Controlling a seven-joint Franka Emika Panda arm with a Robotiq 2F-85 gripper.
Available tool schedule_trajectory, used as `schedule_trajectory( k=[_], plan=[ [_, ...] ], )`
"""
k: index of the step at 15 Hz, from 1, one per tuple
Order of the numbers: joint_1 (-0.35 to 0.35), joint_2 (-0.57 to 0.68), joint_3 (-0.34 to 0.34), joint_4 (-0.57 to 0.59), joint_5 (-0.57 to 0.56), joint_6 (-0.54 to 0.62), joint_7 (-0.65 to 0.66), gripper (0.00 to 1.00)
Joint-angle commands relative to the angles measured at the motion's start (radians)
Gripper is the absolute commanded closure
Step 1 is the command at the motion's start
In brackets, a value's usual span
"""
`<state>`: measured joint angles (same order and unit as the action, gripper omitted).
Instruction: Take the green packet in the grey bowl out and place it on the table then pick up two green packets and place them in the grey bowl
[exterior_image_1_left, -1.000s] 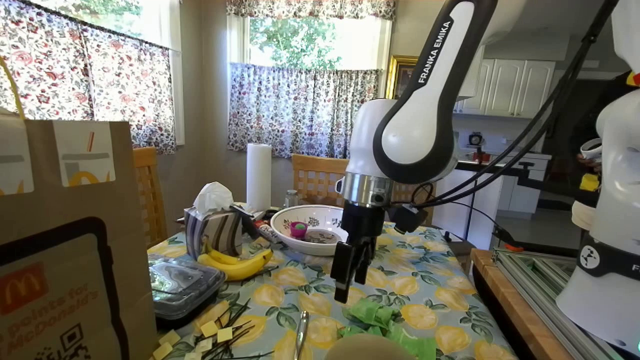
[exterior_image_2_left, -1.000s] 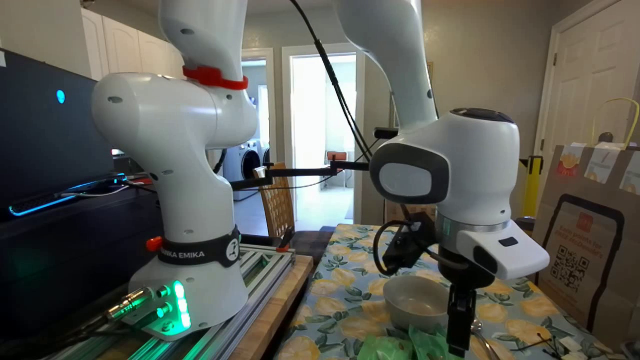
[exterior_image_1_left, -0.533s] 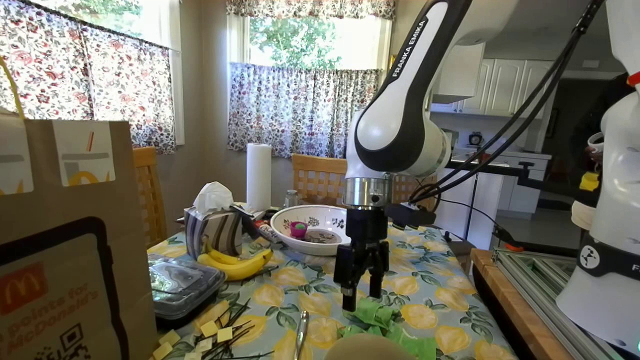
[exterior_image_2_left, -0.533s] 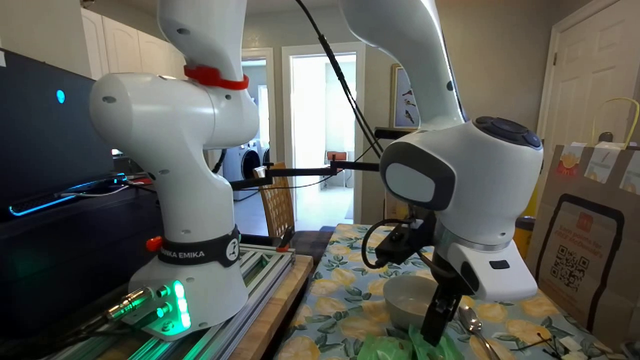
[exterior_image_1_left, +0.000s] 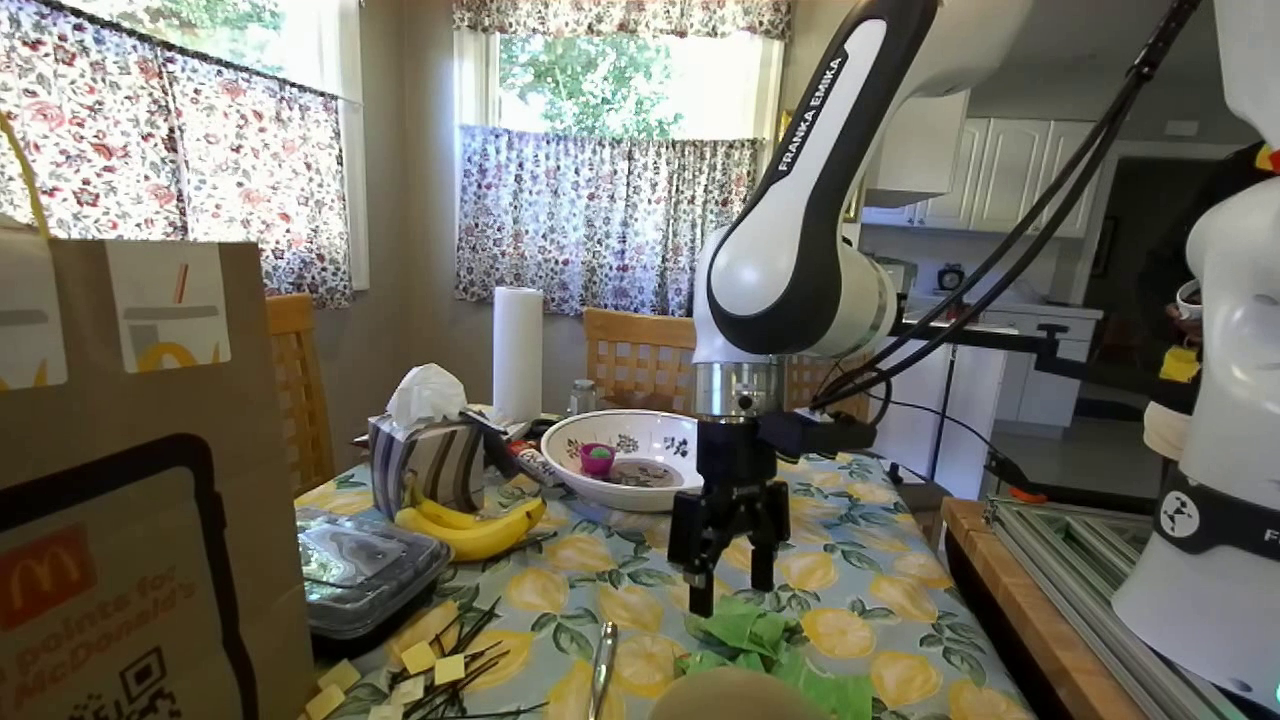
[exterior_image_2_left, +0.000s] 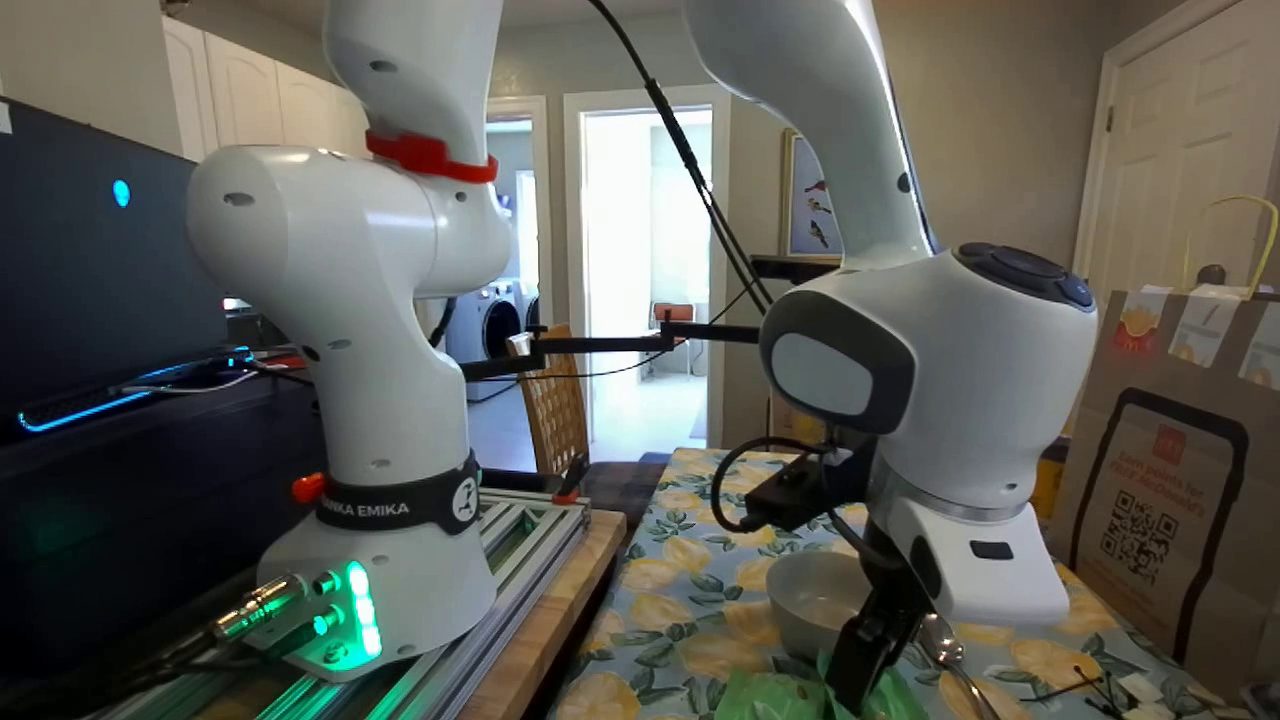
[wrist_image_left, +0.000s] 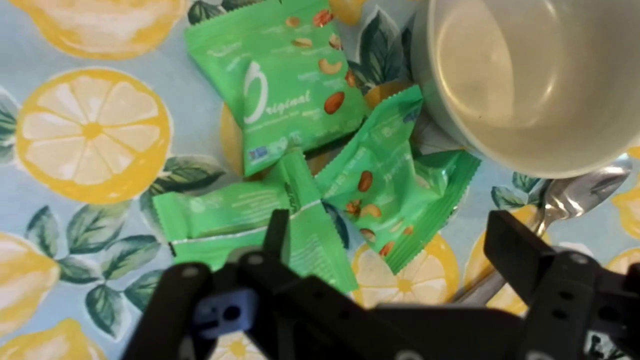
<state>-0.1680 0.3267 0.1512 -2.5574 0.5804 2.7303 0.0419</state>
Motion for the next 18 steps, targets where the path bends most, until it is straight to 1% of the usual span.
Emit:
schedule_trajectory(
  k=[1,2,6,12,13,14,16,18],
  plan=[
    [0.057,0.047,-0.048,0.049,-0.018,-0.025,0.086,0.0],
    [0.061,0.053,-0.045,0.055,-0.005,-0.018,0.092,0.0],
    [0.093,0.099,-0.057,0.093,-0.023,0.001,0.123,0.0],
    [0.129,0.167,-0.065,0.141,-0.041,-0.006,0.159,0.0],
    [0.133,0.176,-0.065,0.148,-0.047,-0.009,0.166,0.03],
    [0.138,0.185,-0.067,0.155,-0.058,-0.013,0.174,0.27],
    [0.146,0.2,-0.068,0.164,-0.075,-0.016,0.187,0.3],
    [0.149,0.207,-0.068,0.169,-0.087,-0.017,0.197,0.47]
  ],
)
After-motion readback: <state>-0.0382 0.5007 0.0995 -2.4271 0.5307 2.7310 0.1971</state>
